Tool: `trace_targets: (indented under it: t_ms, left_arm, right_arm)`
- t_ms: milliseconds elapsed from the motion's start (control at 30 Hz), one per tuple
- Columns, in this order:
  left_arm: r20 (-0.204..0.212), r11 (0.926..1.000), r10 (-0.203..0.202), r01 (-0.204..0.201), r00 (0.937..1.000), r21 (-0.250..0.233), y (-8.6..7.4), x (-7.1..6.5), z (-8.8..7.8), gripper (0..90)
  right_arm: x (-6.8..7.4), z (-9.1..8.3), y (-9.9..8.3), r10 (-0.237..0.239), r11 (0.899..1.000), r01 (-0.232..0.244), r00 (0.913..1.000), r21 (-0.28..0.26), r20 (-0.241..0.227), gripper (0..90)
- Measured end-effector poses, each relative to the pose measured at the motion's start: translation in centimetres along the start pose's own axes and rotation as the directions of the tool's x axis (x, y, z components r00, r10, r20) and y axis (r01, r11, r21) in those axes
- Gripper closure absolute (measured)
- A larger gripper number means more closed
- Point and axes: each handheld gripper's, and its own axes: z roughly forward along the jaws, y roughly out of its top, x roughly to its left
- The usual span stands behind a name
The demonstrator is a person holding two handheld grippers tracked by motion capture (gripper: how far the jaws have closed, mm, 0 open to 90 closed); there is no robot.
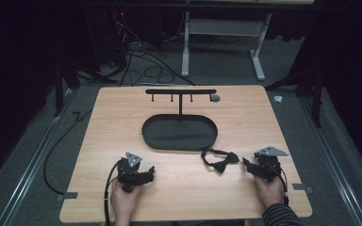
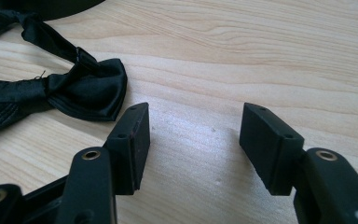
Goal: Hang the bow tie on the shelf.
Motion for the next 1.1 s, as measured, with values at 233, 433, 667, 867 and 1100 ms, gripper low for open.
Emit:
trace_targets:
  t_ms: [233,433,667,867,1100]
  left_arm:
    - [0.001,1.0,-0.001,0.001,1.0,-0.001,0.0,-0.01,0.0,16.8]
    - [0.001,1.0,-0.001,0.001,1.0,-0.001,0.0,0.0,0.0,16.8]
    - [0.001,1.0,0.0,0.0,1.0,-0.001,0.0,0.0,0.0,16.8]
    - [0.0,1.0,0.0,0.0,1.0,-0.001,0.0,0.0,0.0,16.8]
    - [0.0,1.0,0.0,0.0,1.0,-0.001,0.0,-0.01,0.01,16.8]
  right_arm:
    - [0.08,0.12,0.09,-0.002,1.0,0.002,1.0,0.0,-0.001,41.8]
    - [0.1,0.18,0.13,-0.005,1.0,0.005,1.0,0.0,0.0,41.4]
    - [0.16,0.05,0.04,-0.01,1.0,0.01,0.9999,0.003,-0.014,40.0]
    - [0.24,-0.1,-0.11,-0.02,1.0,0.02,0.9995,0.004,-0.023,38.5]
    - [0.28,-0.21,-0.21,-0.016,1.0,0.016,0.9995,0.003,-0.027,38.6]
